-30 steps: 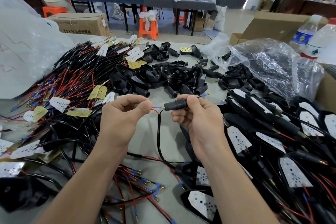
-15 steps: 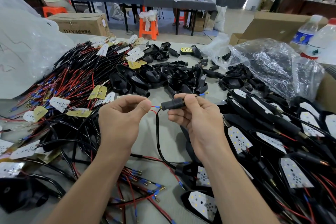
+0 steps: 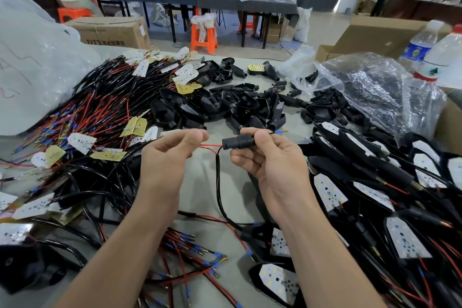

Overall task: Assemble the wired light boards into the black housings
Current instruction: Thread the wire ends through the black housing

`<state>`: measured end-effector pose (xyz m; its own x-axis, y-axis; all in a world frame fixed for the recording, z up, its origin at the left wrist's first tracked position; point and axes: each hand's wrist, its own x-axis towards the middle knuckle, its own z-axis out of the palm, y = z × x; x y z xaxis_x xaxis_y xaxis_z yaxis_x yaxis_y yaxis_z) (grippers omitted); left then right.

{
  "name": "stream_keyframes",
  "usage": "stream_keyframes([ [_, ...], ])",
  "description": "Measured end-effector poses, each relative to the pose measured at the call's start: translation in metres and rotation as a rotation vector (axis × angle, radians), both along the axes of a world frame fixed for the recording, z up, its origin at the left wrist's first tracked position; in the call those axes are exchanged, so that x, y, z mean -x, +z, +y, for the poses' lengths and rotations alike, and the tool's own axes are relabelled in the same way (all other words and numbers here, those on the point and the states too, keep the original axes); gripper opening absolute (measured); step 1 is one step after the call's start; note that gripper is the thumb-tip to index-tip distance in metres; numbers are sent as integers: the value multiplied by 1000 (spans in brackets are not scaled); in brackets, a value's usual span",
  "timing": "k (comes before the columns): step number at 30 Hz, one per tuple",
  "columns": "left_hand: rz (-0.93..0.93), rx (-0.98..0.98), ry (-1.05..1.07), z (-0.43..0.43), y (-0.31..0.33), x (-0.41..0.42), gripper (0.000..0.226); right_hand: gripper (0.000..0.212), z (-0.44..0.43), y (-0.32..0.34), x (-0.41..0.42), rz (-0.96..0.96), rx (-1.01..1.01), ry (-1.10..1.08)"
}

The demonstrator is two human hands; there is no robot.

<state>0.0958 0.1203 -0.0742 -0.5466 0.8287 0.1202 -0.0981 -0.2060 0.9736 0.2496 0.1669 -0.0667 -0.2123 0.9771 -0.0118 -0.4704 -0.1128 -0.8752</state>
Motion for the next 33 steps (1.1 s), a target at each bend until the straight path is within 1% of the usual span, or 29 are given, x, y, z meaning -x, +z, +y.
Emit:
stream_keyframes([
  [1, -2, 18, -29, 0, 0, 0, 17, 29, 0, 0, 0, 11, 5, -7],
  [3, -5, 14, -64, -1, 1, -1, 9, 28, 0, 1, -1, 34, 20, -21],
  [4, 21, -5, -68, -2, 1, -2, 10, 28, 0, 1, -1, 41, 27, -24],
  [5, 51, -26, -65, -3, 1, -4, 17, 28, 0, 1, -2, 39, 28, -18],
  [6, 76, -56, -72, -3, -1, -5, 19, 28, 0, 1, -2, 30, 26, -4],
  [8, 80, -85, -83, -3, -4, -8, 15, 29, -1, 0, -1, 9, 21, 27],
  [9, 67, -79, -83, -3, -5, -9, 17, 29, -2, 0, 0, 3, 21, 31],
  [12, -19, -40, -62, -1, -4, -4, 35, 28, -2, 0, 1, 18, 27, 3],
  [13, -45, -40, -65, 0, -4, 0, 35, 28, -1, 1, 0, 34, 33, -10],
  [15, -45, -70, -102, 0, -1, 6, 27, 28, 0, 2, -1, 62, 46, -31],
  [18, 34, -92, -157, -1, -1, 10, 9, 28, 0, 2, -2, 74, 49, -33],
  [20, 70, -102, -161, -1, -1, 8, 6, 28, 0, 2, -2, 54, 40, -10],
  [26, 167, -82, -144, -2, -5, 2, 9, 27, -3, 0, 0, -45, 5, 62],
  [28, 134, -78, -129, -2, -5, 2, 17, 25, -2, 1, -1, -33, -2, 42],
  [30, 56, -93, -133, 0, -4, 5, 24, 25, 0, 3, -3, -3, 5, 12],
  [31, 15, -97, -151, 1, -4, 7, 24, 24, 0, 3, -5, 2, 9, 4],
  [33, -3, -87, -187, 2, -5, 7, 19, 23, 0, 3, -4, -16, -2, 10],
])
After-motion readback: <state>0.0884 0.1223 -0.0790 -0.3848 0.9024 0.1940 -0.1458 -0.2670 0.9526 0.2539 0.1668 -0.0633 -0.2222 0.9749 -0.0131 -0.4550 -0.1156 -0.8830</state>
